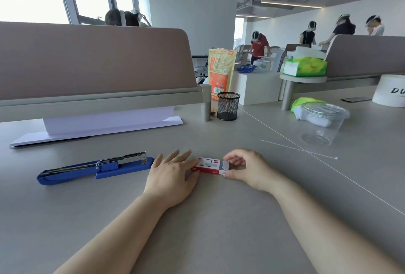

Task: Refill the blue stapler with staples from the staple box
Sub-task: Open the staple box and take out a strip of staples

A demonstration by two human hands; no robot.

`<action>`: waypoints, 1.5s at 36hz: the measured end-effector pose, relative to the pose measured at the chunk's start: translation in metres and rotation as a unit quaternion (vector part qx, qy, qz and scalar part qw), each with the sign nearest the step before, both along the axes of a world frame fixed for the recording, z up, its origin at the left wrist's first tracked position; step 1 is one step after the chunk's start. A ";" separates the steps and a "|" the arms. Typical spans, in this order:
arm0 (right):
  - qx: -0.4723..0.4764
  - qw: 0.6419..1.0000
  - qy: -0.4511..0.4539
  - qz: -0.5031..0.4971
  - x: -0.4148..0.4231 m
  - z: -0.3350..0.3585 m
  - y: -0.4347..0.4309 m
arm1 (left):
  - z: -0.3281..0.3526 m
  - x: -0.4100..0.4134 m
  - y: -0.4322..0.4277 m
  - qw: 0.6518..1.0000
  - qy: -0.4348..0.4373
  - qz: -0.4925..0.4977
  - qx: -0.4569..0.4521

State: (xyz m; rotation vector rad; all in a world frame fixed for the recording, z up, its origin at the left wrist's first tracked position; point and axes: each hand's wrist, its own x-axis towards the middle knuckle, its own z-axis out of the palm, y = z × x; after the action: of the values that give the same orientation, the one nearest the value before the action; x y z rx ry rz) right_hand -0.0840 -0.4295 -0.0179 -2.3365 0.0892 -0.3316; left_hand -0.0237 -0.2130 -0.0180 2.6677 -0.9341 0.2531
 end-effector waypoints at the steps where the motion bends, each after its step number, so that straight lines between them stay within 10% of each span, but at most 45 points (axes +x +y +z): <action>1: 0.004 1.000 -0.001 0.001 0.000 -0.001 0.000 | 0.000 0.000 0.000 1.000 -0.003 0.000 -0.004; 54: -0.064 0.998 0.022 -0.003 0.012 0.007 0.010 | -0.008 0.006 -0.005 0.994 -0.007 -0.086 -0.065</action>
State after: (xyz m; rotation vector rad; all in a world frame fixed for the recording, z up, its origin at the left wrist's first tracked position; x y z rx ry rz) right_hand -0.0717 -0.4194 -0.0112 -2.4711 0.0991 -0.2970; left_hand -0.0180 -0.2181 -0.0261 2.4530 -1.1058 0.2846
